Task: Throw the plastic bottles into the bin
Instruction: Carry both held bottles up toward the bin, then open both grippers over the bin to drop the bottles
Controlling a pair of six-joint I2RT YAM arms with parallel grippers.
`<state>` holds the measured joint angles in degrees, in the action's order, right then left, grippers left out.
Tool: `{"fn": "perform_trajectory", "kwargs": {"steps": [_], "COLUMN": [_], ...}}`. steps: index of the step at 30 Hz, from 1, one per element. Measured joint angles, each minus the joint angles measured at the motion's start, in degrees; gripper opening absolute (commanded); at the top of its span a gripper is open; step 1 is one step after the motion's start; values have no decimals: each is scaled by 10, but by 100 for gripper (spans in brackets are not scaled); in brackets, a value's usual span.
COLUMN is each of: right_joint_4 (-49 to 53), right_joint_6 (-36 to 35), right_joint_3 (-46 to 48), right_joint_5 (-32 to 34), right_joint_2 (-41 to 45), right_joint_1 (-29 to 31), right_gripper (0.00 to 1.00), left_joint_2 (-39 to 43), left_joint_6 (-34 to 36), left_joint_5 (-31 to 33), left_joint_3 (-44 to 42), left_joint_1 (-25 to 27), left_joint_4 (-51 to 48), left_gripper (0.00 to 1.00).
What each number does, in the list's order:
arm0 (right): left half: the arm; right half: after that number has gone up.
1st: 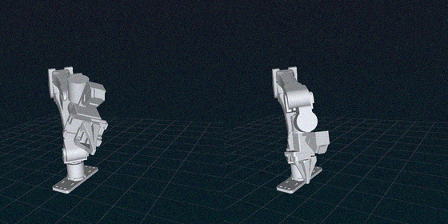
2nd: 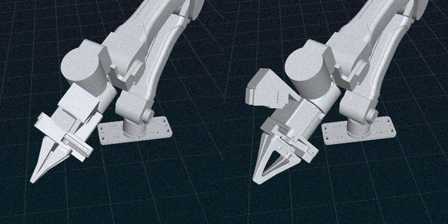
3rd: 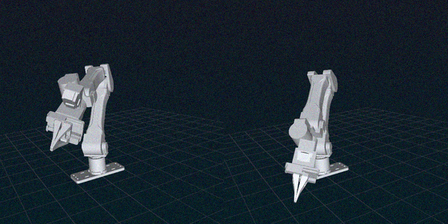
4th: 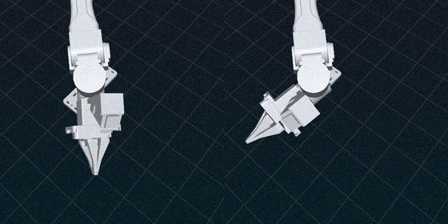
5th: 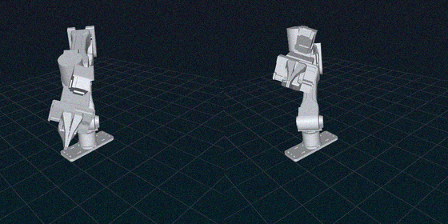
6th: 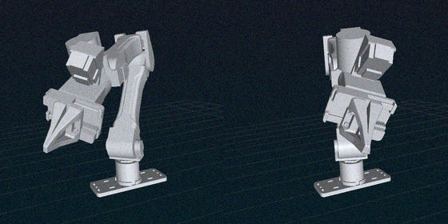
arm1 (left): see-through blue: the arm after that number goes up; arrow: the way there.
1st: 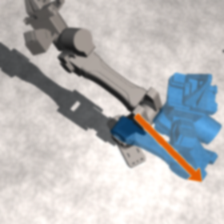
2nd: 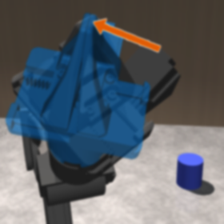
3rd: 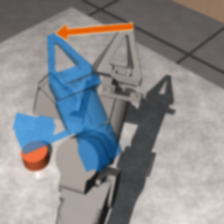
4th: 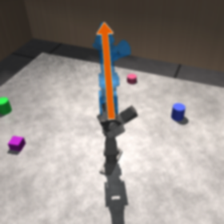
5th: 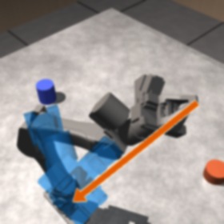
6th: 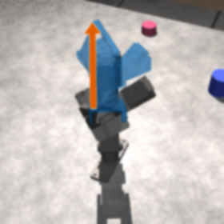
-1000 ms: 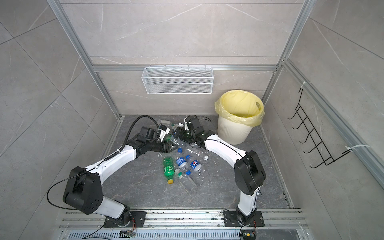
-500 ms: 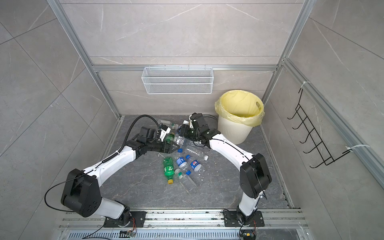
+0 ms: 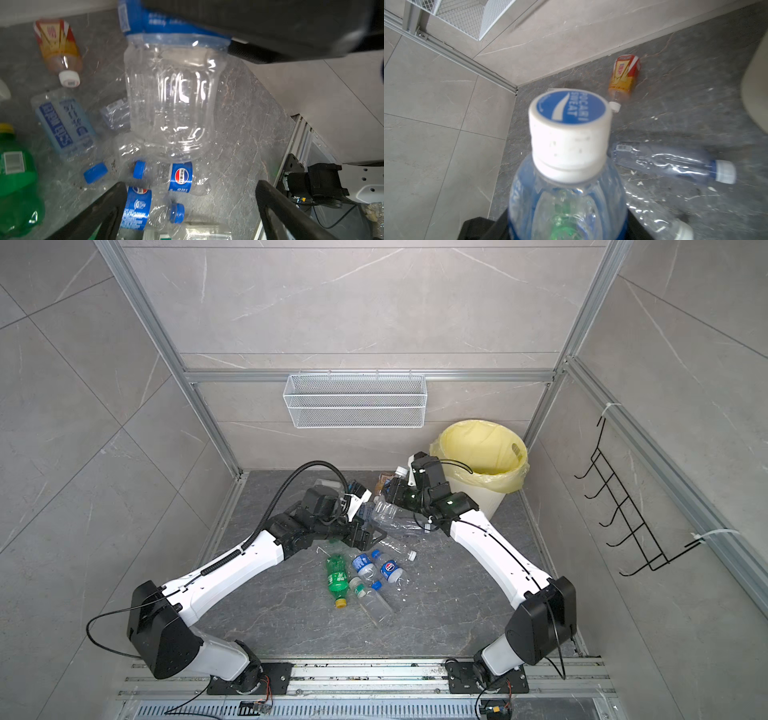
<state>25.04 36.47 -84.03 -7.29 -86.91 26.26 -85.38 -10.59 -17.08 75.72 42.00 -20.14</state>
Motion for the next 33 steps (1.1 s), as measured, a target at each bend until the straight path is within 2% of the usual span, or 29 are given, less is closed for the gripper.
{"fn": "perform_trajectory", "kwargs": {"steps": [6, 11, 21, 28, 29, 31, 33], "right_joint_4": [58, 82, 79, 28, 22, 35, 62], "right_joint_6": [-46, -93, -186, -226, -227, -221, -204], "right_joint_3": [-56, -106, -202, -202, -204, -238, -298], "right_joint_5": [43, 118, 263, 309, 308, 298, 279], "right_joint_2": [37, 79, 137, 156, 146, 98, 26], "right_joint_1": [-60, -103, -134, -147, -156, -181, -208], "right_gripper": [37, 36, 35, 35, 36, 44, 62], "left_joint_2": [-32, -68, -143, -153, -154, -156, -156], "left_joint_6": [23, 60, 148, 184, 187, 192, 195], "left_joint_5": [52, 108, 188, 198, 198, 201, 205], "left_joint_3": [72, 139, 301, 336, 336, 336, 332], "left_joint_1": [33, 55, 99, 108, 109, 108, 108], "left_joint_4": [-3, -6, -13, -7, -8, -9, -9], "left_gripper": [100, 100, 100, 100, 100, 100, 100]}}
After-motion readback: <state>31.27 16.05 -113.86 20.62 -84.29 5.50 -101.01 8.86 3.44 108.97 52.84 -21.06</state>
